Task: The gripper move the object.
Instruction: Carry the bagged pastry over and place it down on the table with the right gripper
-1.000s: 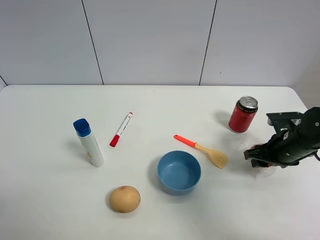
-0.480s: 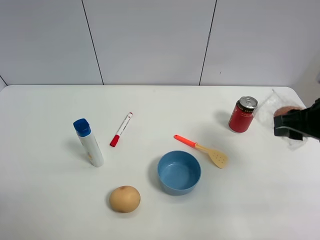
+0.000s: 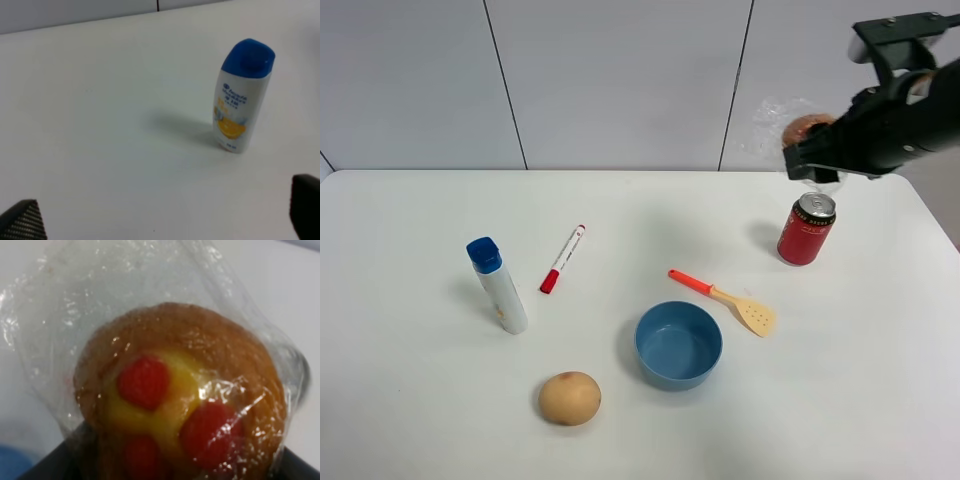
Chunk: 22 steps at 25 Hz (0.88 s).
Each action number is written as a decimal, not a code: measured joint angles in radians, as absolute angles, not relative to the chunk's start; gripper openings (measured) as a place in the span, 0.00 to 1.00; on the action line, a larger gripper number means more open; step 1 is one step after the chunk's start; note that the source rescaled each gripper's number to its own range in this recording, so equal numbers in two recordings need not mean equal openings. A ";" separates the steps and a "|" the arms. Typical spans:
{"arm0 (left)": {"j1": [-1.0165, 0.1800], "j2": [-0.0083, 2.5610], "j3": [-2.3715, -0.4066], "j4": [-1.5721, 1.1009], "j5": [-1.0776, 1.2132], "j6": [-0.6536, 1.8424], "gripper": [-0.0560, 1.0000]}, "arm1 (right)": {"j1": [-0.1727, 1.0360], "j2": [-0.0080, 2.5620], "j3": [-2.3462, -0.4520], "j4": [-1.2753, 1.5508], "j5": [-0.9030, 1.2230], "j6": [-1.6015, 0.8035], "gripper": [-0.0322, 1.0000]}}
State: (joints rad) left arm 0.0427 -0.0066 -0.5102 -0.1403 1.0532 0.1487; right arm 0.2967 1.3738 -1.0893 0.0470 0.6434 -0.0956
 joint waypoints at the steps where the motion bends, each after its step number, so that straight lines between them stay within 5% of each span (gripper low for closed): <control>1: 0.043 -0.007 -0.510 -0.140 1.053 0.149 1.00 | 0.306 1.428 -1.131 0.042 0.632 -0.096 0.04; 14: 0.043 -0.007 -0.510 -0.140 1.053 0.149 1.00 | 0.477 2.080 -1.711 -0.022 0.602 -0.096 0.03; 22: 0.043 -0.007 -0.510 -0.140 1.053 0.149 1.00 | 0.494 2.281 -1.793 -0.024 0.604 -0.096 0.03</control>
State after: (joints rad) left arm 0.0427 -0.0066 -0.5102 -0.1403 1.0532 0.1487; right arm 0.4940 2.2810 -1.7926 -0.0242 0.6036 -0.0956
